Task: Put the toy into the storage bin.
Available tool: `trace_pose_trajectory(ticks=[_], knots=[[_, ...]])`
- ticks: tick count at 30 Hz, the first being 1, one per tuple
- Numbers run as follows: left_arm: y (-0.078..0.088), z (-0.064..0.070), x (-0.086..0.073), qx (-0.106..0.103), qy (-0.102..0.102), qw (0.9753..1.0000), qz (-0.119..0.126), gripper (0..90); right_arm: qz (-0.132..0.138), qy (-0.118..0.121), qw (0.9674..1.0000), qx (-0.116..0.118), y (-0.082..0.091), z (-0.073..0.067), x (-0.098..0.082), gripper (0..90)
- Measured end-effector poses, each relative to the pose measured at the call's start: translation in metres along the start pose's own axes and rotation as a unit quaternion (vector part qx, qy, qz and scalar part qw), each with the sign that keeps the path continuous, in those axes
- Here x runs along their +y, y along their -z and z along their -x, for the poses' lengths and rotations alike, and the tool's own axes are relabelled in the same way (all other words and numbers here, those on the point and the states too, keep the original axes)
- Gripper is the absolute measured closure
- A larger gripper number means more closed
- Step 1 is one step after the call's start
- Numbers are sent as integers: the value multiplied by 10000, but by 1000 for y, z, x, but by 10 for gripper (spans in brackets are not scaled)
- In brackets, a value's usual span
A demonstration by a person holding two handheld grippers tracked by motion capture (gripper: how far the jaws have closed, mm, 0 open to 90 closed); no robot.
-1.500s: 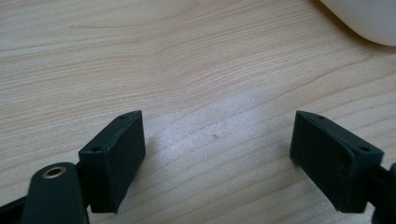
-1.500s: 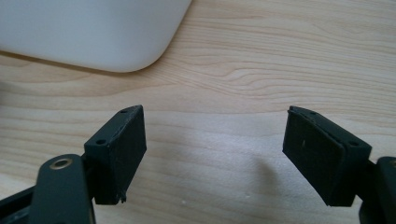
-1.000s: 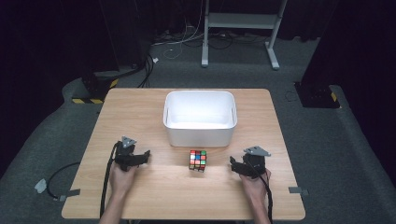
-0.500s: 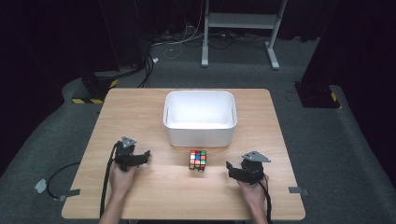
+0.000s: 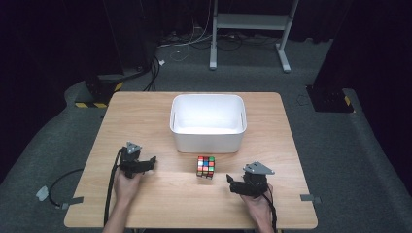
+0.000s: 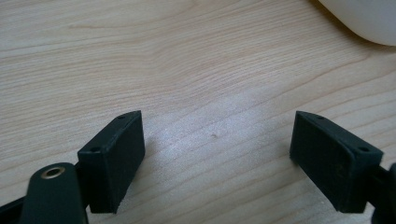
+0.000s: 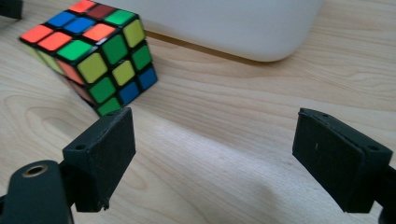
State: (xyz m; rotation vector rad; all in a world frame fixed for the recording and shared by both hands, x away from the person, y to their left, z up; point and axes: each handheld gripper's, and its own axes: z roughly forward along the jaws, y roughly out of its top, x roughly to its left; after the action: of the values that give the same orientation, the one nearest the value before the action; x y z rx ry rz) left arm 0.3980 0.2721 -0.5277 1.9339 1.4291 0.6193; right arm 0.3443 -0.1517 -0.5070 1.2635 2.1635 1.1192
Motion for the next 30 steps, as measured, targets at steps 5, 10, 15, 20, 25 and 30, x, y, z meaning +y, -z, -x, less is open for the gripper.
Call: trace_pose_trajectory(ticks=[5, 10, 15, 20, 25, 30], knots=[[0, 0, 0, -9, 16, 10000, 19, 180, -9, 70, 9998, 173, -1, -7, 1, 121], [0, 0, 0, -12, 15, 10000, 18, 181, -74, 109, 9995, 284, -5, -11, 3, 113], [0, 0, 0, -12, 15, 10000, 18, 180, -22, 142, 9992, 374, -8, -16, 5, 107], [-1, 0, 0, -14, 12, 10000, 18, 181, 17, 210, 9986, 488, -13, -22, 10, 98], [-1, 0, 0, -10, 14, 10000, 24, 181, -8, 351, 9977, 573, -18, -29, 15, 96], [-1, 0, 0, -11, 11, 10000, 22, 181, 31, 377, 9970, 673, -23, -34, 20, 95]])
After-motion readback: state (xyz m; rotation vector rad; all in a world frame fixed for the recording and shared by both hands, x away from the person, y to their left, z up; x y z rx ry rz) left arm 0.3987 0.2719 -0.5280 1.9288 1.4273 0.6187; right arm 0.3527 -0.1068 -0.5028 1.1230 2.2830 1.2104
